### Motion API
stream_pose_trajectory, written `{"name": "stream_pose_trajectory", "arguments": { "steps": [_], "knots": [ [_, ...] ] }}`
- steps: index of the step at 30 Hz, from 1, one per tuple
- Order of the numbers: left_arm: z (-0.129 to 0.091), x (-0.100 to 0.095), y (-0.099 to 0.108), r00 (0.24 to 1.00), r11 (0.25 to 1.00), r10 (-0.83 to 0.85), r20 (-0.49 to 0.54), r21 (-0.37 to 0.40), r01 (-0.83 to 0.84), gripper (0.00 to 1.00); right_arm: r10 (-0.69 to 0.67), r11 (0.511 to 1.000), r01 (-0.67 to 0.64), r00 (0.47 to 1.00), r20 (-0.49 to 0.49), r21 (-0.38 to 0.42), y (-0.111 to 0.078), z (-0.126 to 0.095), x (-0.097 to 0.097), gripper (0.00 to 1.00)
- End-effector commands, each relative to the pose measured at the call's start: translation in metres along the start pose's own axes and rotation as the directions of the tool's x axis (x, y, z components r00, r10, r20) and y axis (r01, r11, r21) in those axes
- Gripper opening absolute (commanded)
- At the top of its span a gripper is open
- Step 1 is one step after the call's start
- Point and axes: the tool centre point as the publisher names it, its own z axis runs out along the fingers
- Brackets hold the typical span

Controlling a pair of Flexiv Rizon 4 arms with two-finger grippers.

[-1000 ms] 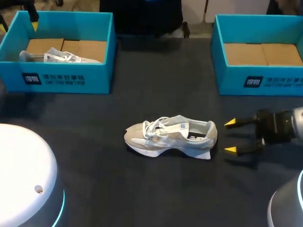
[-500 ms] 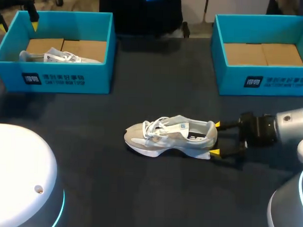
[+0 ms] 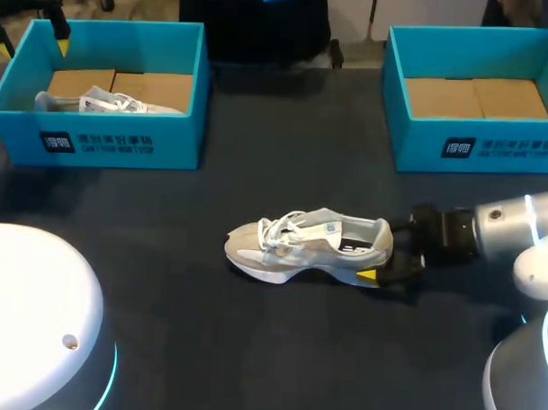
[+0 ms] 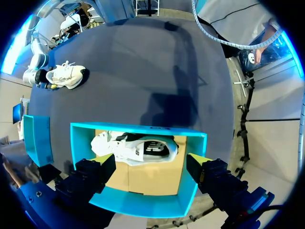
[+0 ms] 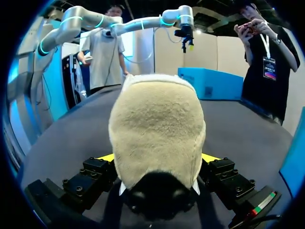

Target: Take the shoe out of the shoebox, open the shoe tongue, remove and reinsert the insole, then place the shoe into the shoebox

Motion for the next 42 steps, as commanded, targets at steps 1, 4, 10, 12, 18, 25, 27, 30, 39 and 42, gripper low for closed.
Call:
{"name": "stream_pose_trajectory", "arguments": {
  "steps": [1, 4, 10, 12, 18, 25, 27, 30, 39, 42],
  "knots": [
    [0.0, 0.0, -0.001, 1.0, 1.0, 0.0, -0.002, -0.002, 0.0, 1.0, 0.0, 1.0, 0.0, 1.0, -0.02, -0.003, -0.003, 0.014, -0.009, 1.0],
    [0.0, 0.0, -0.001, 1.0, 1.0, 0.0, -0.002, -0.002, 0.0, 1.0, -0.001, 1.0, 0.001, 0.999, -0.033, -0.007, -0.004, 0.019, -0.01, 1.0],
    [0.0, 0.0, -0.001, 1.0, 1.0, 0.0, -0.002, -0.002, 0.0, 1.0, 0.014, 1.0, -0.014, 0.999, -0.05, -0.003, -0.006, 0.024, -0.009, 0.0],
    [0.0, 0.0, -0.001, 1.0, 1.0, 0.0, -0.002, -0.002, 0.0, 1.0, 0.014, 1.0, -0.014, 0.999, -0.05, -0.003, -0.006, 0.024, -0.009, 0.0],
    [0.0, 0.0, -0.001, 1.0, 1.0, 0.0, -0.002, -0.002, 0.0, 1.0, 0.014, 1.0, -0.014, 0.999, -0.05, -0.003, -0.006, 0.024, -0.009, 0.0],
    [0.0, 0.0, -0.001, 1.0, 1.0, 0.0, -0.002, -0.002, 0.0, 1.0, 0.014, 1.0, -0.014, 0.999, -0.05, -0.003, -0.006, 0.024, -0.009, 0.0],
    [-0.002, -0.001, -0.002, 1.0, 1.0, -0.03, -0.007, -0.009, 0.03, 1.0, 0.014, 1.0, -0.014, 0.999, -0.05, -0.003, -0.006, 0.024, -0.009, 0.0],
    [-0.007, -0.012, -0.014, 0.994, 0.993, -0.11, -0.02, -0.039, 0.109, 1.0, 0.014, 1.0, -0.014, 0.999, -0.05, -0.003, -0.006, 0.024, -0.009, 0.0],
    [-0.008, -0.051, -0.05, 0.827, 0.828, -0.56, -0.044, -0.007, 0.56, 1.0, 0.014, 1.0, -0.014, 0.999, -0.05, -0.003, -0.006, 0.024, -0.009, 0.0],
    [-0.007, -0.071, -0.068, 0.648, 0.648, -0.761, -0.028, -0.047, 0.76, 1.0, 0.014, 1.0, -0.014, 0.999, -0.05, -0.003, -0.006, 0.024, -0.009, 0.0]
  ]
}}
